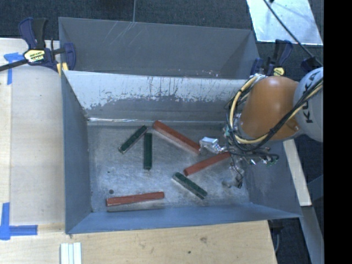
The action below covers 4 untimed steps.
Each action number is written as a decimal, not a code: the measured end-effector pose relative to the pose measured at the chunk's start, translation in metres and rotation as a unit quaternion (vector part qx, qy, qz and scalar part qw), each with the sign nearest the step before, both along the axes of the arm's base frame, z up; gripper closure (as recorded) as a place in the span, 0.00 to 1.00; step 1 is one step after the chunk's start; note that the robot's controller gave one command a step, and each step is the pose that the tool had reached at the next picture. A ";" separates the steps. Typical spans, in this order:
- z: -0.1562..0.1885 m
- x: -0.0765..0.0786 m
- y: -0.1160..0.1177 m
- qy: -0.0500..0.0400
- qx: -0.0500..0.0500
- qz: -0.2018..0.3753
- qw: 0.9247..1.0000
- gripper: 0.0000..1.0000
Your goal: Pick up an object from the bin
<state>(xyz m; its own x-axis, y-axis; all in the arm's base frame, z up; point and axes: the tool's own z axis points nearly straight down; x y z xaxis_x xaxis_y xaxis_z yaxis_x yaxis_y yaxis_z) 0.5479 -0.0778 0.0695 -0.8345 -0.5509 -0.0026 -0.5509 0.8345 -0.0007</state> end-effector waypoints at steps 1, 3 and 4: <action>0.002 0.001 -0.001 -0.002 0.000 0.000 1.000 1.00; 0.217 0.065 -0.006 -0.006 -0.001 0.035 0.999 1.00; 0.211 0.063 -0.006 0.000 0.000 0.034 0.999 1.00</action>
Offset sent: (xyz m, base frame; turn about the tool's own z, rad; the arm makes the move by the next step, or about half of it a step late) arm 0.0000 0.0000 0.0000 0.0000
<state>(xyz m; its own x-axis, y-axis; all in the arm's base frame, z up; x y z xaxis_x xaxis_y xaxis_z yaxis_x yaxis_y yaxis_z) 0.6111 -0.0837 0.2806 -0.7957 -0.6056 -0.0031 -0.6056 0.7958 -0.0015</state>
